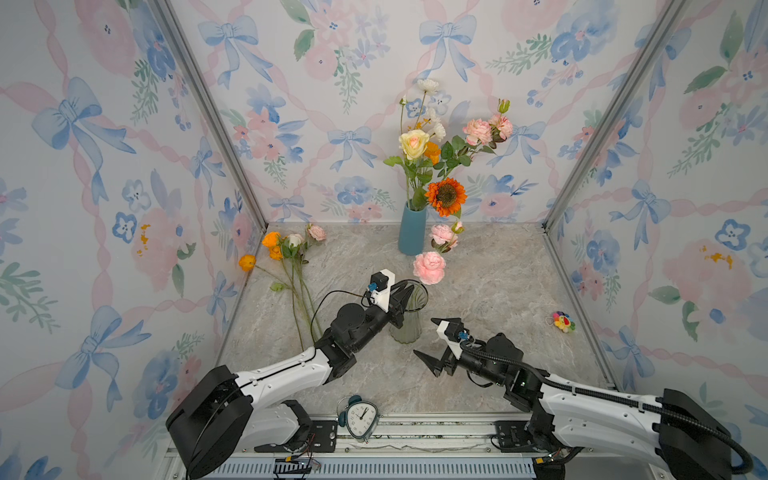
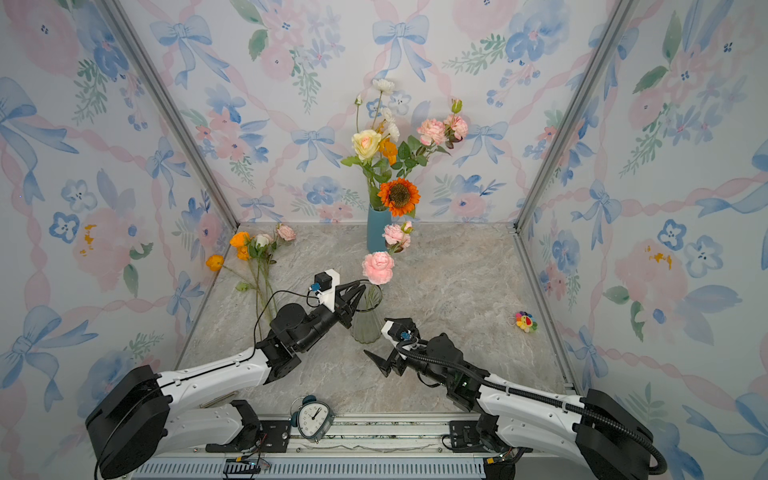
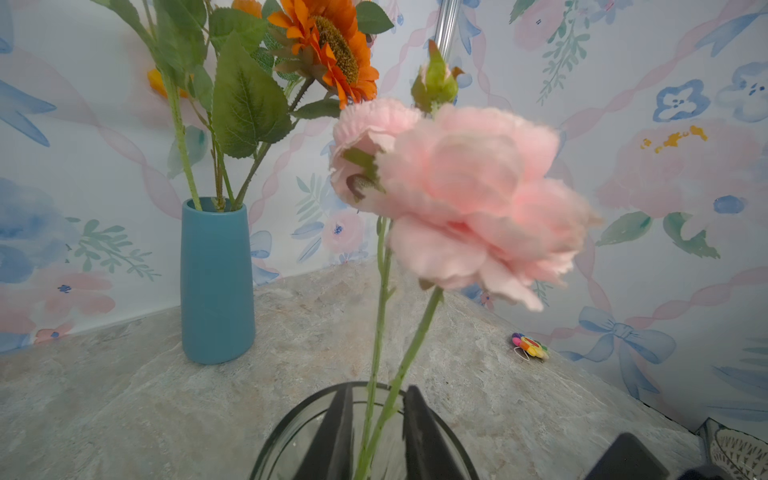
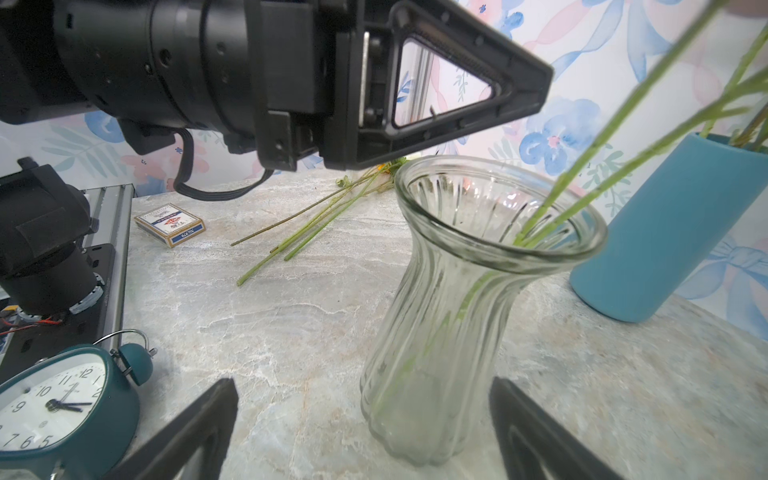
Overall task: Arrange the flowers into the vase
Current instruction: 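Lower the pink carnation stem into the glass vase with the left gripper, then open the left gripper and move it back to the stems on the table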
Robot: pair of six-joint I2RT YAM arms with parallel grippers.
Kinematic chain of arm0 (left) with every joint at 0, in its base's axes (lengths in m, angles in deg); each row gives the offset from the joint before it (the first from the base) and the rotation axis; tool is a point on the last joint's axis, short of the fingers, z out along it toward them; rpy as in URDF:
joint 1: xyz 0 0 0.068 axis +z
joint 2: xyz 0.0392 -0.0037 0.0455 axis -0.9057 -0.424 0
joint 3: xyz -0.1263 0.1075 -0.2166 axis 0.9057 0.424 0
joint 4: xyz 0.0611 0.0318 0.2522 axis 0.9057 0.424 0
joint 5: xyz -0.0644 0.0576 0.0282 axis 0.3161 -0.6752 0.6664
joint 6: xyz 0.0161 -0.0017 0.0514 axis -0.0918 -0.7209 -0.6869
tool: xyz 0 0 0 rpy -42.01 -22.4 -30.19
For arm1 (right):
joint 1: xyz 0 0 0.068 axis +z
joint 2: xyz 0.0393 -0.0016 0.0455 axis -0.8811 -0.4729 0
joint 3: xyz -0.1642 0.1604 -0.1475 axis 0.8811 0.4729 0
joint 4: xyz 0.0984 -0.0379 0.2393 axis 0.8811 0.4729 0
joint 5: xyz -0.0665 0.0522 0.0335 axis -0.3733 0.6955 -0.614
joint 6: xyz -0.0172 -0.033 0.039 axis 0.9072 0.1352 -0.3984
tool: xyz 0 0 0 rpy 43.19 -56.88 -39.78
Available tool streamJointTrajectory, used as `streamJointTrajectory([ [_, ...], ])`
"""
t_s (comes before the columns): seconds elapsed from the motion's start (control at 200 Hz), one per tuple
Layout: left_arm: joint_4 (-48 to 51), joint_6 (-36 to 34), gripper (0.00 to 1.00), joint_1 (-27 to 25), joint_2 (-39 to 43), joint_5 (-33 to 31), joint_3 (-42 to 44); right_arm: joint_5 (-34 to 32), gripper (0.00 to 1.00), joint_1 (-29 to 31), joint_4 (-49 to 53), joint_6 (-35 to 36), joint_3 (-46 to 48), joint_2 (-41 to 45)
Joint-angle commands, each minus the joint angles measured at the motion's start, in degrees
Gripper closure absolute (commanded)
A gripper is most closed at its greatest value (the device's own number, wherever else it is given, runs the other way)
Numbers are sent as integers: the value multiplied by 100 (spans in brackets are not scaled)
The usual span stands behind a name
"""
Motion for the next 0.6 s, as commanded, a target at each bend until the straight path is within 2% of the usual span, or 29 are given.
streamJointTrajectory([
  [0.0,210,-25,75,-43,294,-68,129,58,3,-55,-47,17,1,10],
  [0.13,598,-96,71,-43,743,-235,222,67,3,-55,-65,6,17,22],
  [0.195,1018,-191,68,-39,1029,-515,215,76,3,-55,-73,5,19,37],
  [0.255,1457,-292,66,-43,1300,-924,197,90,3,-55,-73,-1,25,42],
  [0.335,2198,-281,64,43,1607,-1795,87,133,3,-47,-73,-4,16,49],
  [0.395,3090,23,64,434,1680,-2136,-201,187,3,-40,-65,-7,0,36],
  [0.495,4439,572,62,1407,1553,-1862,-673,307,3,13,-26,26,-74,-69],
  [0.595,5321,869,59,2136,1295,-1966,-880,482,3,66,56,52,-186,-217],
])
